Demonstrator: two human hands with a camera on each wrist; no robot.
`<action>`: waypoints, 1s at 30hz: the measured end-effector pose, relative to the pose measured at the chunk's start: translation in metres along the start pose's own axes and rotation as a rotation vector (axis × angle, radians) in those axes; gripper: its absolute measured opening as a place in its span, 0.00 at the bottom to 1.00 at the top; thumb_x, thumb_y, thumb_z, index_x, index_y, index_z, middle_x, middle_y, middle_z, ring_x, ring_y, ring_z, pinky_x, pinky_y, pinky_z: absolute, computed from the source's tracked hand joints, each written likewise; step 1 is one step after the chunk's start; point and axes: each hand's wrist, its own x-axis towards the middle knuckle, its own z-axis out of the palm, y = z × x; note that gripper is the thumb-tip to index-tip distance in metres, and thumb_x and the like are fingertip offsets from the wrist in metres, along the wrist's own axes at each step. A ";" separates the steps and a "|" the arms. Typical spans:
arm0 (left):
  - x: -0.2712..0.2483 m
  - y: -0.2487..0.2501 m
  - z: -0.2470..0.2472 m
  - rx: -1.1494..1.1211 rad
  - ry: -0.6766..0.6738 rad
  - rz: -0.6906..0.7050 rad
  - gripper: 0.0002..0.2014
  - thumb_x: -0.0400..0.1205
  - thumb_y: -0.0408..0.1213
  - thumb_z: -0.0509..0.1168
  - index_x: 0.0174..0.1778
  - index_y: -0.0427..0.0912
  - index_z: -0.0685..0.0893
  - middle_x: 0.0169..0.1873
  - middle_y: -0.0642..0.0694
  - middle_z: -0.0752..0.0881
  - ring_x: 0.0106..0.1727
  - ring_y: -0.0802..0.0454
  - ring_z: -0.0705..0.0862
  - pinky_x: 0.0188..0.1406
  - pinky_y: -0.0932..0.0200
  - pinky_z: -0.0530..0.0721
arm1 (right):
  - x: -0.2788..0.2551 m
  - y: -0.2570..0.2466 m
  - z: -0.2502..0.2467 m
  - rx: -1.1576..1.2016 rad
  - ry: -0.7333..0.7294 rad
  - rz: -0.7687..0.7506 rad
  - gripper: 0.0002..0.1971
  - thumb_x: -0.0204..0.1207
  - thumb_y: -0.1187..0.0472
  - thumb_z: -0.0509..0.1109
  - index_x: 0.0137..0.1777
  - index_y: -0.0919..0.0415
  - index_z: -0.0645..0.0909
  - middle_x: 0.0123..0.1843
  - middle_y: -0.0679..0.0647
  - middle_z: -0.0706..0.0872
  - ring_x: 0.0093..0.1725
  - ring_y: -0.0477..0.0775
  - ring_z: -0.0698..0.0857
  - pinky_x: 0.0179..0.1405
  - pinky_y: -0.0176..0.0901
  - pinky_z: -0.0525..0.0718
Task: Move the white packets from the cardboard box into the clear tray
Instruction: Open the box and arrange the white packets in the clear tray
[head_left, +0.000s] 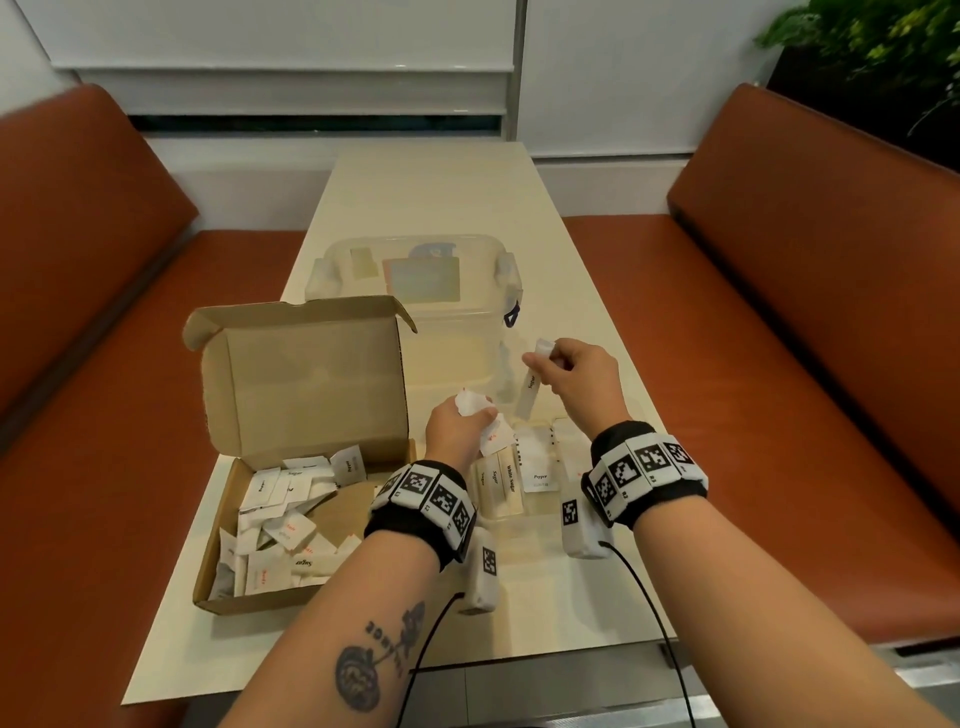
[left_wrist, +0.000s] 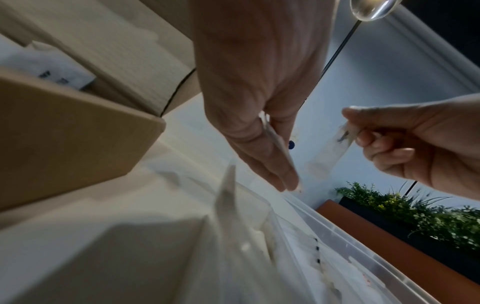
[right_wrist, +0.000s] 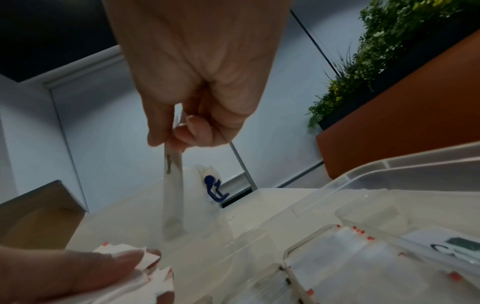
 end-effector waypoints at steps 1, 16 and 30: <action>0.000 0.000 0.000 -0.002 -0.005 -0.004 0.09 0.80 0.30 0.67 0.56 0.40 0.84 0.55 0.36 0.86 0.57 0.37 0.85 0.60 0.40 0.84 | 0.000 -0.001 0.001 -0.012 0.002 -0.008 0.21 0.75 0.54 0.74 0.37 0.76 0.78 0.30 0.59 0.77 0.31 0.51 0.71 0.33 0.40 0.71; -0.008 0.004 0.005 -0.033 -0.297 0.025 0.10 0.80 0.33 0.68 0.57 0.39 0.82 0.48 0.37 0.86 0.47 0.41 0.85 0.52 0.44 0.84 | 0.000 0.001 0.007 0.216 -0.017 0.029 0.16 0.76 0.58 0.73 0.33 0.68 0.78 0.25 0.54 0.81 0.22 0.46 0.78 0.30 0.36 0.82; -0.001 0.004 0.004 0.069 -0.215 0.083 0.06 0.80 0.36 0.70 0.51 0.45 0.84 0.41 0.43 0.87 0.44 0.42 0.86 0.47 0.47 0.84 | 0.001 0.005 0.004 0.122 -0.213 0.095 0.06 0.70 0.63 0.78 0.41 0.65 0.86 0.30 0.50 0.84 0.28 0.42 0.80 0.29 0.30 0.79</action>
